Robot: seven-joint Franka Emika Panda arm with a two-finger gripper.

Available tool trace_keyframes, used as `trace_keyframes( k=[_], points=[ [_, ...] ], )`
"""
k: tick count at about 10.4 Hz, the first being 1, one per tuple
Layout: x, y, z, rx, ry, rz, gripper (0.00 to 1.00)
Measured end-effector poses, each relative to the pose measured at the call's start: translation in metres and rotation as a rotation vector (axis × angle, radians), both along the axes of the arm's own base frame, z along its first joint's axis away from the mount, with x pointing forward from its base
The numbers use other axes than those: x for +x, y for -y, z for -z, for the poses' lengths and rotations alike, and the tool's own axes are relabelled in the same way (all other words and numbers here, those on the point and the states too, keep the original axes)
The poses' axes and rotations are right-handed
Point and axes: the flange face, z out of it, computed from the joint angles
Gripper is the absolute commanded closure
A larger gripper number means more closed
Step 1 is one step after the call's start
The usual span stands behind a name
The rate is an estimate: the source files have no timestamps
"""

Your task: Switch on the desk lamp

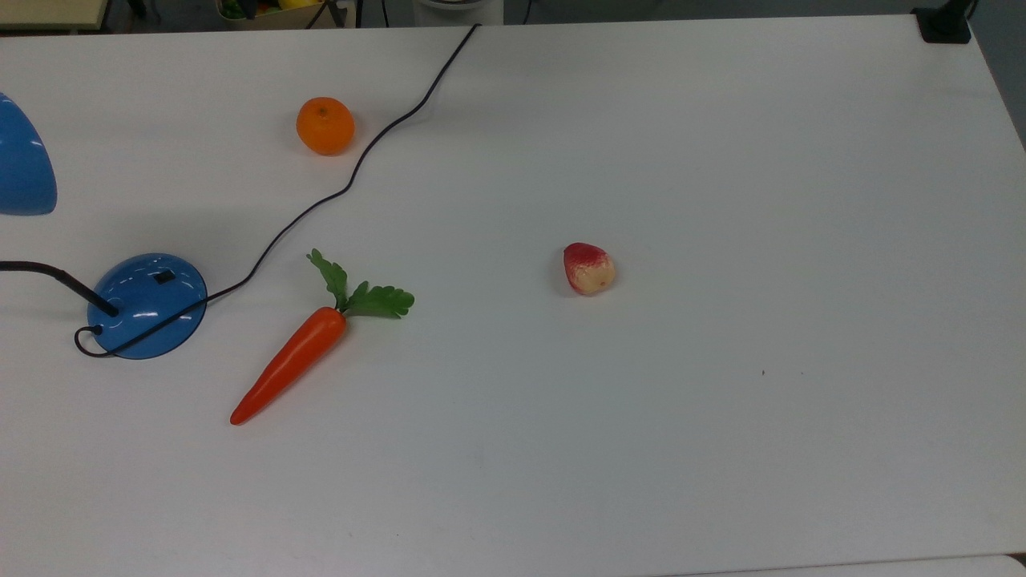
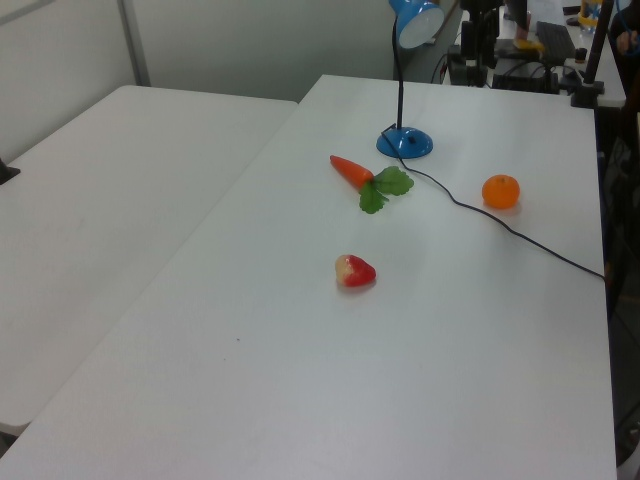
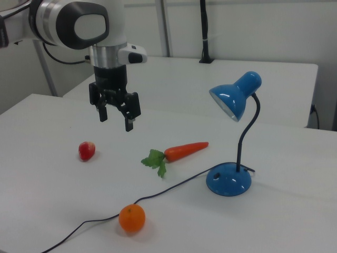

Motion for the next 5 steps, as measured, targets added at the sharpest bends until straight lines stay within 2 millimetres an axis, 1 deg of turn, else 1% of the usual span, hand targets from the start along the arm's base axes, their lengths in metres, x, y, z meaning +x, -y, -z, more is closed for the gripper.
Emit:
trace_keyframes(
  k=[1,3,4,5],
  points=[
    [0.0001,0.0000,0.0005,0.000,-0.001,0.000,0.26],
    [-0.0001,-0.0001,0.0021,0.000,-0.005,0.002,0.56],
    [-0.0002,-0.0014,0.0038,0.001,-0.008,-0.001,0.74],
    [-0.0001,-0.0040,0.0060,0.002,-0.013,-0.005,0.90]
  ],
)
